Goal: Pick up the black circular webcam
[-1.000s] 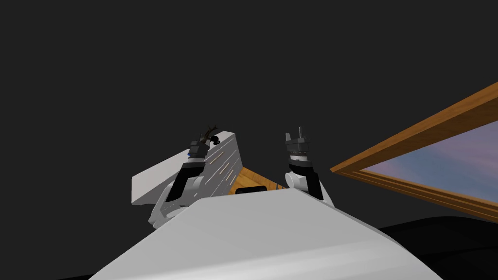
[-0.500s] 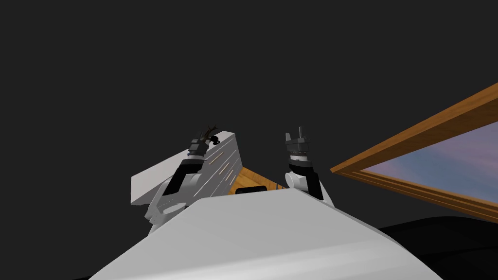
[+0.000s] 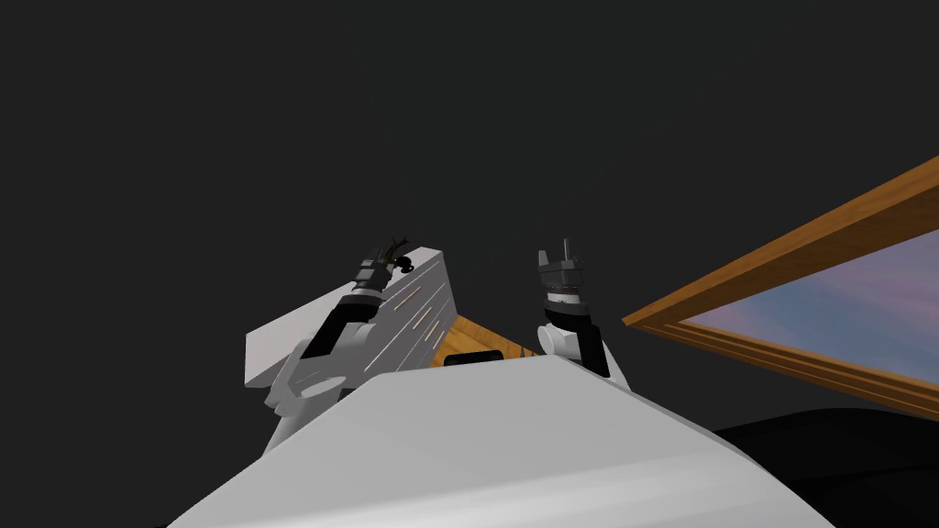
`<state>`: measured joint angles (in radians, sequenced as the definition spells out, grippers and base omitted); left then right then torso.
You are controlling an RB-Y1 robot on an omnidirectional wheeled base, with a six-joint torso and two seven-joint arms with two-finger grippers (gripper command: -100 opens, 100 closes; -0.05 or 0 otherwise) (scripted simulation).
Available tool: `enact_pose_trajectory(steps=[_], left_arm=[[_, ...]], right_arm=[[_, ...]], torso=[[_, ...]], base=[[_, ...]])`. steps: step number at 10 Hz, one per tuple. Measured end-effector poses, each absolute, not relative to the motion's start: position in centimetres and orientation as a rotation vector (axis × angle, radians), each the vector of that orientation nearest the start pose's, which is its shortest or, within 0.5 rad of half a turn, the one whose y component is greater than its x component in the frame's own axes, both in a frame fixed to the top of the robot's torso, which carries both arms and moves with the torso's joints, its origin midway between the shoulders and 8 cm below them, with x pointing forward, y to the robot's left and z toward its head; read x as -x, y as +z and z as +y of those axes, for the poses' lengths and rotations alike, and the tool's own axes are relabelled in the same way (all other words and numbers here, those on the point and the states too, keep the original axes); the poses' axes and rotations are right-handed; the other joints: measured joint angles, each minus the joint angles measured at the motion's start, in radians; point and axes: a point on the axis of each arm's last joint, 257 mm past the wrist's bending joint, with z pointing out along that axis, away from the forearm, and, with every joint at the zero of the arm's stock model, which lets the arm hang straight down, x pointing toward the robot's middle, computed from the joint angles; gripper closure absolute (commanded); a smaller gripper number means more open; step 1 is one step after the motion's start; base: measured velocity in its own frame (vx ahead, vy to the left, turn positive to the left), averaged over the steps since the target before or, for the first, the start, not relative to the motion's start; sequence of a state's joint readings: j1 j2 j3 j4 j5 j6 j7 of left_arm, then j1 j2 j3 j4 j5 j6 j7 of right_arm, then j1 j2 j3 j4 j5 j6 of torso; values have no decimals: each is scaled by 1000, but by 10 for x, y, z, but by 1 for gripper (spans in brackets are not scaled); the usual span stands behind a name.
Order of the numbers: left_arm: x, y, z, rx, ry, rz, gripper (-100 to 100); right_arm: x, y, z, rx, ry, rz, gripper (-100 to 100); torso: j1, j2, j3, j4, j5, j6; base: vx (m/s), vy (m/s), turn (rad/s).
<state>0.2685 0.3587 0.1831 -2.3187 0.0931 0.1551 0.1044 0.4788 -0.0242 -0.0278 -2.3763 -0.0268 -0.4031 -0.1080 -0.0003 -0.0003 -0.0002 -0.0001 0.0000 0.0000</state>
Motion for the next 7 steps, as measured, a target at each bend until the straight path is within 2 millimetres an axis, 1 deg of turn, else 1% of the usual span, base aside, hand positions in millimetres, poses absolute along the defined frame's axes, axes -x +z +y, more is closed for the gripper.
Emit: enact_pose_trajectory(steps=[2, 3, 5, 6, 7], left_arm=[[-442, 9, 335, 838, -1121, 1037, -100], [-445, 12, 338, 844, -1114, 1044, -100], [-449, 6, 345, 875, -1092, 1067, -100], [-453, 10, 350, 880, -1084, 1074, -100], [-455, 9, 353, 894, -1074, 1084, -100]], right_arm=[[-340, 56, -284, -678, 1407, 573, 0], [-340, 56, -284, -678, 1407, 573, 0], [-340, 56, -284, -678, 1407, 573, 0], [-340, 56, -284, -678, 1407, 573, 0], [-340, 56, -284, -678, 1407, 573, 0]], torso=[[0, 0, 0, 0, 0, 0], [0, 0, 0, 0, 0, 0], [0, 0, 0, 0, 0, 0], [0, 0, 0, 0, 0, 0], [0, 0, 0, 0, 0, 0]], base=[[2, -3, -3], [5, -6, -6], [3, -4, -5], [7, -6, -10], [0, 0, 0]])
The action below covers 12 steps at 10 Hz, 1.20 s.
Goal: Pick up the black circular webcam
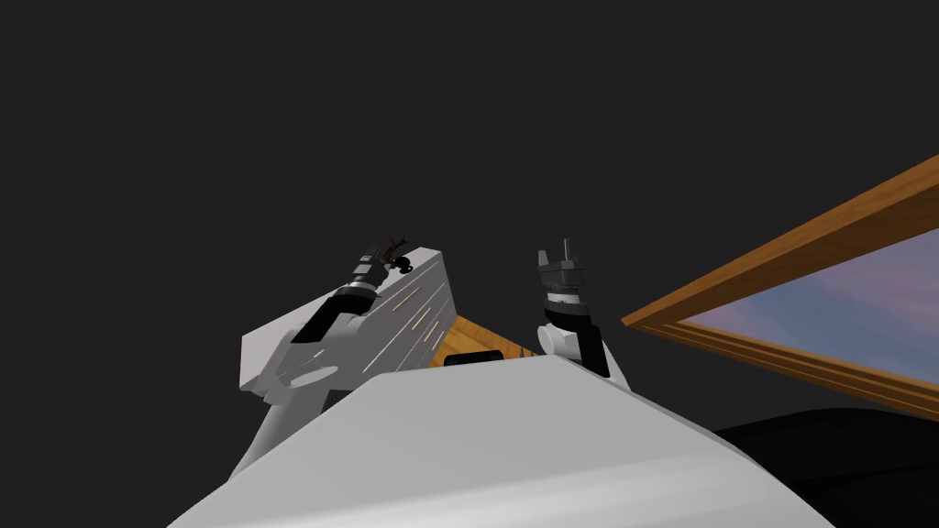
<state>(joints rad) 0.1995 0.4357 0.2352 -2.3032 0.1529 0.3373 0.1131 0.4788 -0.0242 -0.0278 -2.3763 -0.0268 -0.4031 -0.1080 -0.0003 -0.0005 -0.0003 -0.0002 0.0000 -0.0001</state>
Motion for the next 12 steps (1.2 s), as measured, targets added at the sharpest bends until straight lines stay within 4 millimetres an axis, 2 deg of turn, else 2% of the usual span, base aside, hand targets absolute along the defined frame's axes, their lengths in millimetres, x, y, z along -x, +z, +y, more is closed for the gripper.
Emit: enact_pose_trajectory(steps=[12], left_arm=[[-477, 0, 391, 1063, -946, 1197, -100]], right_arm=[[-340, 56, -284, -678, 1407, 573, 0]], torso=[[0, 0, 0, 0, 0, 0]], base=[[9, -6, -13]])
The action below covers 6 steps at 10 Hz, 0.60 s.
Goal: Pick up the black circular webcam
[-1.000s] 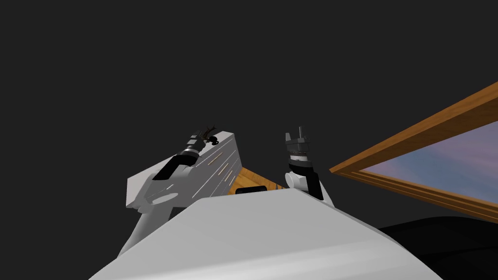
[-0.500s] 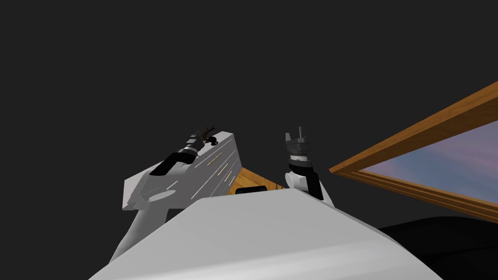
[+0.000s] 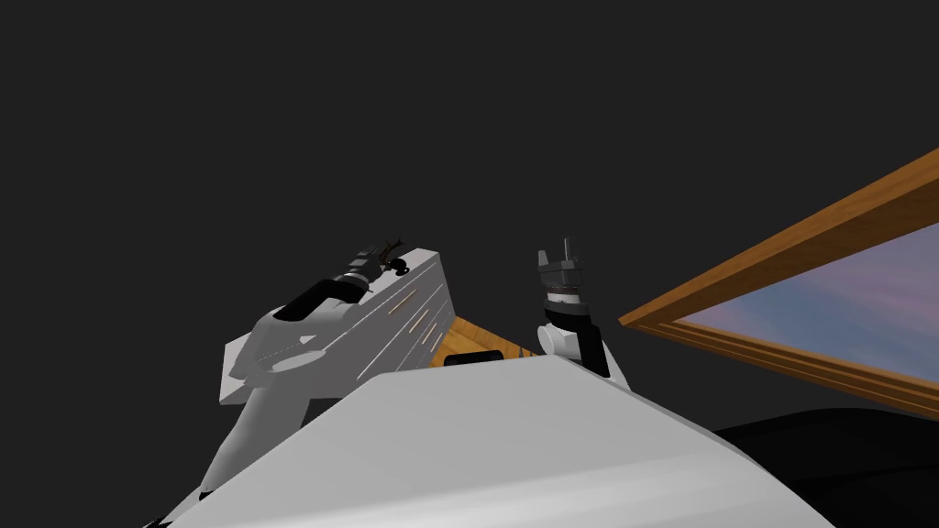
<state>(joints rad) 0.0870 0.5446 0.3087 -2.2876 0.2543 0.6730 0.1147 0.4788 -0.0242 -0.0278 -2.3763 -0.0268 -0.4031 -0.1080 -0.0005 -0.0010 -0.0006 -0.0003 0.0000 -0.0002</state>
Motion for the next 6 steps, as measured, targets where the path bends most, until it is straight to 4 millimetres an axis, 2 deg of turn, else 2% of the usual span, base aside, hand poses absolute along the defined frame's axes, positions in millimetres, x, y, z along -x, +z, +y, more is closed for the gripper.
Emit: enact_pose_trajectory(steps=[1, 6], left_arm=[[-476, -6, 394, 1084, -931, 1209, -100], [-481, -7, 409, 1153, -881, 1252, -100]], right_arm=[[-340, 56, -284, -678, 1407, 573, 0], [-340, 56, -284, -678, 1407, 573, 0]], torso=[[0, 0, 0, 0, 0, 0], [0, 0, 0, 0, 0, 0]], base=[[15, -5, -35], [11, -3, -18]])
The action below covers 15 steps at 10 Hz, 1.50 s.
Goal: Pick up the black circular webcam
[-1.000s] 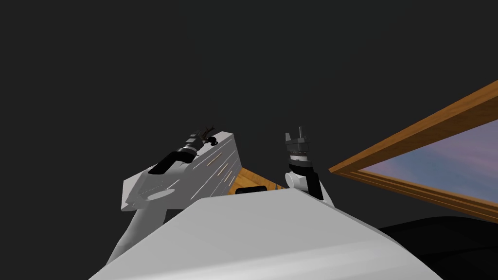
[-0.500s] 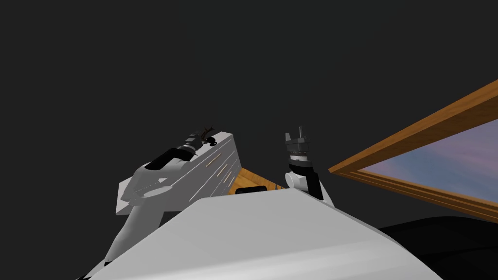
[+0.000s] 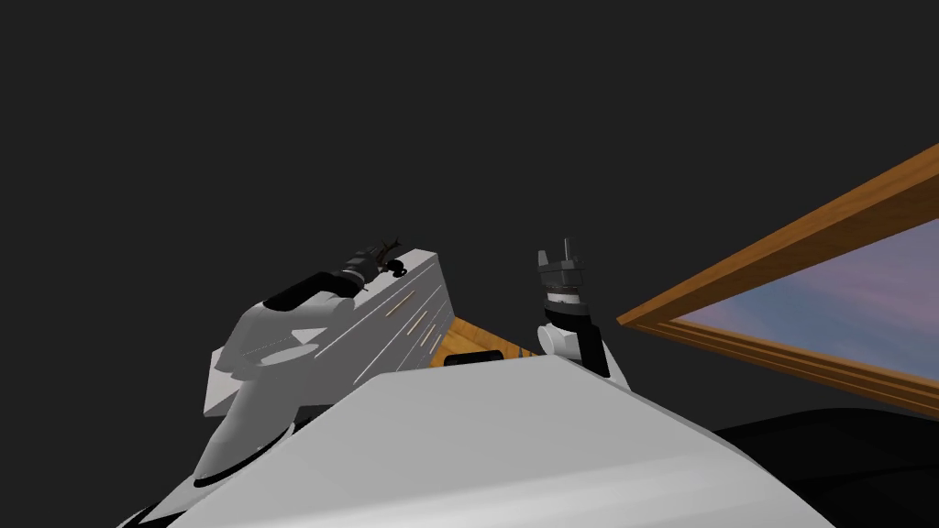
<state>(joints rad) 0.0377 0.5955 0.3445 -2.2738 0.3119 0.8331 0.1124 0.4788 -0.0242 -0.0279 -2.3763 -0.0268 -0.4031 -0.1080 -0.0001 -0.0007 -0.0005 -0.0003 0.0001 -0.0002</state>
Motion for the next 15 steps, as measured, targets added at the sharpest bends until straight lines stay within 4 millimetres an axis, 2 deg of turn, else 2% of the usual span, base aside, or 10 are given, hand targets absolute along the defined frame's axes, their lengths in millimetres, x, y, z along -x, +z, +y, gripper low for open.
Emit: enact_pose_trajectory(steps=[10, 15], left_arm=[[-477, -23, 432, 1312, -763, 1352, -100], [-473, -24, 441, 1381, -708, 1403, -100]], right_arm=[[-340, 56, -284, -678, 1407, 573, 0], [-340, 56, -284, -678, 1407, 573, 0]], torso=[[0, 0, 0, 0, 0, 0], [0, 0, 0, 0, 0, 0]], base=[[15, -3, -29], [15, -3, -23]])
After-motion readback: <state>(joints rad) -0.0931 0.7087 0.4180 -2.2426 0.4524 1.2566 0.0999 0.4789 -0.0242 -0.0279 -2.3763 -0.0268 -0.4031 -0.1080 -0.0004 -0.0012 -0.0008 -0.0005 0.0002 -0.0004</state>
